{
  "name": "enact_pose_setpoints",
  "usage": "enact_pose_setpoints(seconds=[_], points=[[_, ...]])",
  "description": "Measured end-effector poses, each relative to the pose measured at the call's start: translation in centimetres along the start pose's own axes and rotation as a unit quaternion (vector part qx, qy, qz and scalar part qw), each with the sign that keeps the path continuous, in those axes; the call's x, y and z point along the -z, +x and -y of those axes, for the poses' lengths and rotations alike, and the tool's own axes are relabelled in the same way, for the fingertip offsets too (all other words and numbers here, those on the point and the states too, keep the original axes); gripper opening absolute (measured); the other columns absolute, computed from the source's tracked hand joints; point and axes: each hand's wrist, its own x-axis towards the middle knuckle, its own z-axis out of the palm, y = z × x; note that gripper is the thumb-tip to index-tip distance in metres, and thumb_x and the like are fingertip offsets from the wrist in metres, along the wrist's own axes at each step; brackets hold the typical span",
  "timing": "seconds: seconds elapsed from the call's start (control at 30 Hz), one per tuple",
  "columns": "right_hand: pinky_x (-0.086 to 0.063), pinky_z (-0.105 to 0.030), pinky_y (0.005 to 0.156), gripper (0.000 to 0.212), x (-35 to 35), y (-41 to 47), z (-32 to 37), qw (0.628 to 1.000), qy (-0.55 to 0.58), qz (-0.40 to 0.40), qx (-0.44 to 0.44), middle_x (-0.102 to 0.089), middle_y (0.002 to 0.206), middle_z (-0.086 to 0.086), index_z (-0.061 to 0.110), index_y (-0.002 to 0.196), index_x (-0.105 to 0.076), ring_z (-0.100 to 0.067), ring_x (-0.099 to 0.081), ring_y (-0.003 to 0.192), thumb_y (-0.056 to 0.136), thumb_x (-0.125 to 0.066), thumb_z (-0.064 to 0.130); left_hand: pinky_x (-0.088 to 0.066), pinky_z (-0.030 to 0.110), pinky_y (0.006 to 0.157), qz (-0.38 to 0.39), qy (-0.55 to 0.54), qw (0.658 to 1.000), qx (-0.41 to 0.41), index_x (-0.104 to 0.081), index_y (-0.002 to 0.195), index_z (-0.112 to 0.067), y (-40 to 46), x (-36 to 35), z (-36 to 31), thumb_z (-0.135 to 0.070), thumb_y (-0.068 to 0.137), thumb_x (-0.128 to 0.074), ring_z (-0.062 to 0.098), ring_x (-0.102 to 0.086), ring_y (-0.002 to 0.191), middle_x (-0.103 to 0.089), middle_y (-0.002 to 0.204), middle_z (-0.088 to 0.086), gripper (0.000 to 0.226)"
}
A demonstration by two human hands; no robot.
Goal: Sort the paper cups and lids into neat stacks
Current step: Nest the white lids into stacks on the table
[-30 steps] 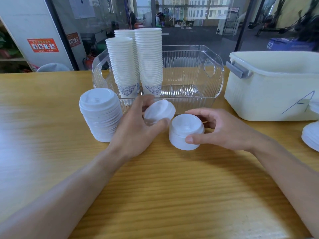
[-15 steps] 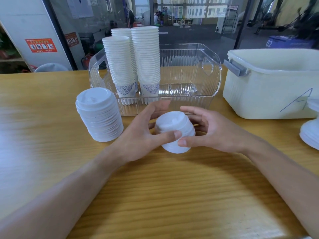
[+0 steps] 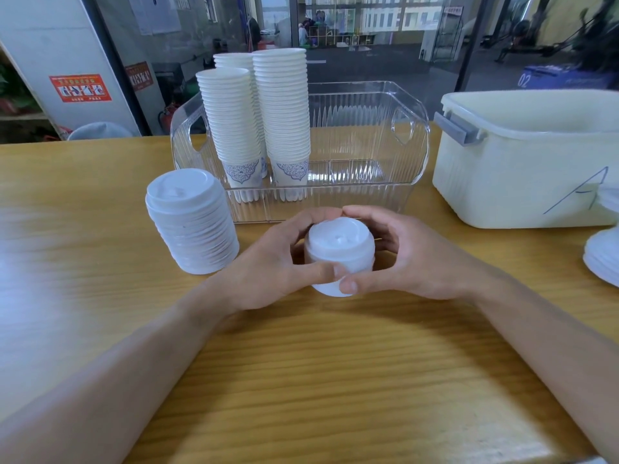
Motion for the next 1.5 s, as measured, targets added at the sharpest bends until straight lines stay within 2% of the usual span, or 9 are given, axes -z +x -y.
enact_pose_setpoints(seconds=[0.3,0.5,0.67,0.8,0.93,1.07,1.23,1.33,1.5], points=[[-0.049,-0.034,0.11,0.08,0.0,-0.1,0.6,0.998,0.038,-0.041,0.009,-0.067,0.131,0.024,0.033,0.142,-0.058,0.005,-0.059,0.124,0.069,-0.087,0.048,-0.046,0.021,0.109,0.016,0.011,0.999,0.025,-0.043,0.148,-0.026,0.1,0.3,0.6,-0.011,0.08,-0.088,-0.001,-0.058,0.129,-0.062,0.139,-0.013,0.083],[-0.048,-0.035,0.111,0.081,-0.2,0.1,0.2,0.998,0.009,-0.063,0.012,-0.067,0.129,0.026,0.032,0.138,-0.064,0.006,-0.06,0.123,0.065,-0.089,0.056,-0.045,0.034,0.114,0.013,0.09,0.996,-0.001,-0.049,0.144,-0.037,0.1,0.2,0.5,-0.035,0.077,-0.09,0.001,-0.058,0.128,-0.065,0.132,-0.021,0.079],[-0.052,-0.037,0.105,0.081,-0.6,0.2,0.1,0.996,-0.031,-0.084,0.004,-0.07,0.123,0.026,0.035,0.134,-0.065,0.003,-0.063,0.117,0.063,-0.086,0.067,-0.041,0.028,0.116,-0.008,0.129,0.992,0.013,-0.044,0.149,-0.04,-0.2,-0.3,0.1,-0.043,0.075,-0.09,-0.009,-0.054,0.128,-0.062,0.134,-0.028,0.088],[-0.052,-0.035,0.106,0.083,-1.0,0.0,0.1,0.994,-0.035,-0.102,0.012,-0.068,0.127,0.022,0.033,0.139,-0.062,0.003,-0.062,0.119,0.067,-0.082,0.068,-0.041,0.031,0.117,-0.035,0.136,0.99,0.02,-0.035,0.154,-0.04,-0.3,-0.4,0.2,-0.053,0.068,-0.091,-0.007,-0.05,0.132,-0.053,0.143,-0.027,0.104],[-0.044,-0.014,0.1,0.079,-1.5,-0.5,0.2,0.996,-0.027,-0.085,0.001,-0.06,0.13,0.028,0.036,0.149,-0.049,0.012,-0.054,0.121,0.08,-0.077,0.06,-0.042,0.025,0.116,-0.046,0.151,0.987,0.001,-0.036,0.155,-0.036,-0.5,-0.4,0.1,-0.046,0.071,-0.092,-0.009,-0.047,0.133,-0.05,0.144,-0.024,0.102],[-0.042,-0.016,0.1,0.098,-1.7,-0.8,0.2,0.996,-0.009,-0.083,-0.008,-0.054,0.142,0.025,0.04,0.156,-0.035,0.008,-0.053,0.126,0.072,-0.074,0.071,-0.041,0.02,0.114,-0.058,0.194,0.978,-0.046,-0.033,0.158,-0.029,-1.5,-0.4,-0.4,-0.048,0.077,-0.086,-0.006,-0.041,0.139,-0.042,0.15,-0.017,0.098],[-0.042,-0.012,0.095,0.112,-1.7,-1.1,0.5,0.995,-0.032,-0.095,-0.028,-0.052,0.144,0.024,0.034,0.16,-0.029,0.008,-0.053,0.123,0.068,-0.082,0.068,-0.049,0.032,0.109,-0.123,0.166,0.973,-0.1,-0.055,0.144,-0.025,-3.4,-0.2,-1.6,-0.046,0.089,-0.077,0.006,-0.05,0.137,-0.053,0.144,-0.017,0.063],[-0.041,-0.023,0.107,0.122,-2.1,-1.3,0.5,0.992,-0.071,-0.096,-0.051,-0.049,0.149,0.018,0.031,0.162,-0.024,0.0,-0.051,0.129,0.064,-0.09,0.061,-0.052,0.034,0.1,-0.19,0.135,0.963,-0.134,-0.069,0.126,-0.023,-4.9,0.4,-2.2,-0.026,0.092,-0.074,0.013,-0.059,0.128,-0.063,0.13,-0.015,0.035],[-0.039,-0.038,0.114,0.119,-3.2,-1.6,1.0,0.982,-0.119,-0.13,-0.064,-0.045,0.151,0.007,0.034,0.161,-0.023,-0.012,-0.045,0.137,0.066,-0.088,0.063,-0.055,0.032,0.088,-0.383,0.146,0.892,-0.192,-0.068,0.109,-0.023,-7.5,2.2,-2.3,-0.005,0.09,-0.072,0.017,-0.064,0.109,-0.067,0.117,-0.005,0.027]])
